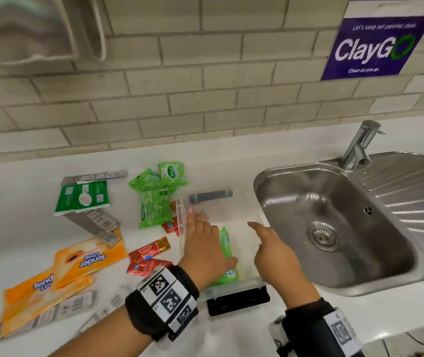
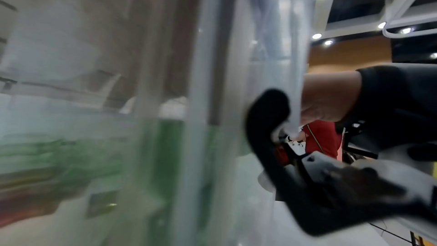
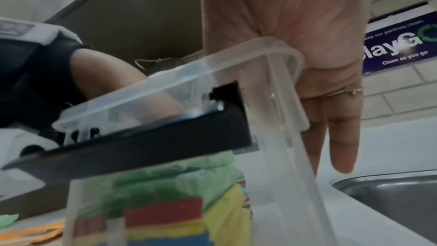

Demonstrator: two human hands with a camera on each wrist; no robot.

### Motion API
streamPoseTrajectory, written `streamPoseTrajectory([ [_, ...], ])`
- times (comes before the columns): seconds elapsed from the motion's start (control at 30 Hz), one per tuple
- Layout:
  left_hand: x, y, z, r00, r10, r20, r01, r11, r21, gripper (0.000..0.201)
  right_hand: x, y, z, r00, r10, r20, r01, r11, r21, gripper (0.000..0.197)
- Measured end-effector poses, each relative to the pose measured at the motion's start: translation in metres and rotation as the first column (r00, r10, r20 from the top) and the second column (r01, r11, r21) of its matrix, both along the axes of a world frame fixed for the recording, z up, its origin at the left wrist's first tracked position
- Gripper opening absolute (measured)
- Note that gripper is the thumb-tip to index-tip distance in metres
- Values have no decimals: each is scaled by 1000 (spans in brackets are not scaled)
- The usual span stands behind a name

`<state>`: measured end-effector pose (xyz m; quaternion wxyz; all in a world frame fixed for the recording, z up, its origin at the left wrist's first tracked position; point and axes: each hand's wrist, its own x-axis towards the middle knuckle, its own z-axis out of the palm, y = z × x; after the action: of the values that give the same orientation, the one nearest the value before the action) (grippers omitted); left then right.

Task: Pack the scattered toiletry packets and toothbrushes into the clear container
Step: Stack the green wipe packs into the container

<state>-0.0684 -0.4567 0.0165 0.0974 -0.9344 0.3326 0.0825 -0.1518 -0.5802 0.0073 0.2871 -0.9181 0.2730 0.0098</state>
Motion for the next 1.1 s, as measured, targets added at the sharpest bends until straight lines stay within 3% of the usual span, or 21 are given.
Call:
streamPoseTrajectory([
  [0.07, 4, 2, -4, 994, -98, -58, 96, 995, -38, 86, -1, 1, 3, 1000, 2, 8, -2, 1000, 0, 66],
  [0.2, 11, 3, -6, 879, -326, -347, 335, 942, -37, 40, 0, 1, 1, 1000, 18, -5, -18, 999, -33, 67],
  [0.5, 11, -1, 1, 873, -354, -337, 375, 927, -3, 47, 2, 3, 2, 996, 26, -85, -35, 994, -107, 61],
  [0.53, 12, 1, 3, 873, -354, -337, 358, 932, -52, 46, 2, 5, 7, 995, 35, -89, -51, 982, -180, 57],
  [0.6, 14, 7, 14, 879, -362, -311, 308, 928, -210, 43, 4, 16, 21, 996, 56, 76, -36, 971, -237, 50],
  [0.7, 25, 35, 29, 908, -375, -186, 240, 832, -501, 35, 16, 52, 51, 881, 93, 463, -64, 995, -77, 49],
  [0.77, 36, 66, 38, 936, -321, -144, 145, 725, -673, 31, 30, 83, 69, 809, 91, 581, -118, 993, 9, 48],
  [0.83, 48, 104, 44, 964, -233, -128, 56, 648, -759, 27, 52, 115, 78, 766, 95, 636, -155, 987, 38, 47],
  [0.9, 61, 143, 47, 983, -126, -136, -30, 618, -786, 26, 80, 146, 81, 747, 91, 659, -193, 978, 84, 45],
  [1.0, 84, 199, 43, 977, 36, -209, -195, 538, -820, 25, 134, 188, 73, 757, 41, 652, -256, 937, 239, 41],
  [1.1, 100, 248, 30, 945, 161, -284, -326, 473, -818, 25, 191, 217, 43, 804, 51, 593, -224, 949, 221, 41],
])
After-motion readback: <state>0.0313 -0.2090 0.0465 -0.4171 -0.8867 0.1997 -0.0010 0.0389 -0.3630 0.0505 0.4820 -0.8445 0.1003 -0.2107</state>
